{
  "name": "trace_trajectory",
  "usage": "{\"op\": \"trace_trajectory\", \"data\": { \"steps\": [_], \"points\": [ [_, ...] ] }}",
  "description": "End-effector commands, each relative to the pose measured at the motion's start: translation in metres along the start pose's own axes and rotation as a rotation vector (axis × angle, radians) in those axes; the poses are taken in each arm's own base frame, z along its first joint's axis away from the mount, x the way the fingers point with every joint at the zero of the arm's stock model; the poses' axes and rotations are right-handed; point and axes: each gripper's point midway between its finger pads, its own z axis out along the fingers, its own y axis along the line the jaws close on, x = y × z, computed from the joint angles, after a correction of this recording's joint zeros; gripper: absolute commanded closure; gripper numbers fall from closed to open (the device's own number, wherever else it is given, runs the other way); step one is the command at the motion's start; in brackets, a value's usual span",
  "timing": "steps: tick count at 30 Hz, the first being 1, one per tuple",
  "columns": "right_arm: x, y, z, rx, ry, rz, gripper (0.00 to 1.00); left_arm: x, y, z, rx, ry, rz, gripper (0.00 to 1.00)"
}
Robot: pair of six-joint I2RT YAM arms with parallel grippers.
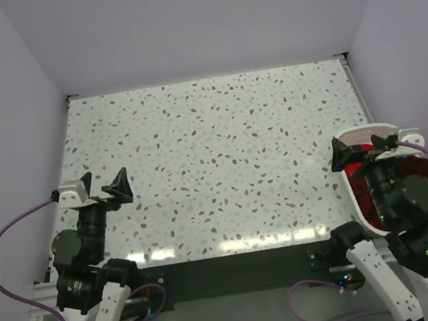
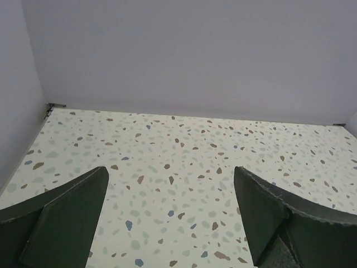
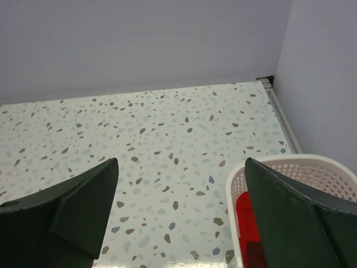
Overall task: Fold and stack the t-shirts
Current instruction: Grab the tshirt from the pile
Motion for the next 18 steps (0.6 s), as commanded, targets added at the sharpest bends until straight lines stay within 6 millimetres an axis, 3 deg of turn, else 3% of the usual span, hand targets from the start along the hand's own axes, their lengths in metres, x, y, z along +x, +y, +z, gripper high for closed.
{"op": "trace_trajectory", "data": {
  "steps": [1, 6, 11, 13, 15, 16, 18],
  "points": [
    [0.0, 0.005, 0.008, 0.001, 0.038, 0.04, 0.01, -0.017, 0.0, -0.001, -0.002, -0.075, -0.019, 0.0],
    [0.027, 0.025, 0.035, -0.024, 0.224, 0.075, 0.02, -0.018, -0.001, -0.003, 0.005, -0.087, -0.012, 0.0],
    [0.067, 0.033, 0.079, 0.066, 0.427, 0.094, 0.01, -0.02, 0.001, -0.007, -0.004, -0.101, -0.022, 0.0],
    [0.081, 0.013, 0.094, 0.249, 0.512, 0.08, 0.01, -0.02, 0.0, -0.008, -0.001, -0.103, -0.025, 0.0],
    [0.088, -0.004, 0.095, 0.386, 0.566, 0.05, 0.01, -0.02, 0.001, -0.009, -0.005, -0.107, -0.026, 0.0],
    [0.082, -0.018, 0.1, 0.479, 0.548, 0.007, 0.01, -0.019, 0.002, -0.009, -0.008, -0.105, -0.026, 0.0],
    [0.1, -0.04, 0.102, 0.647, 0.61, -0.065, 0.01, -0.02, 0.004, -0.01, -0.019, -0.108, -0.03, 0.0]
  ]
}}
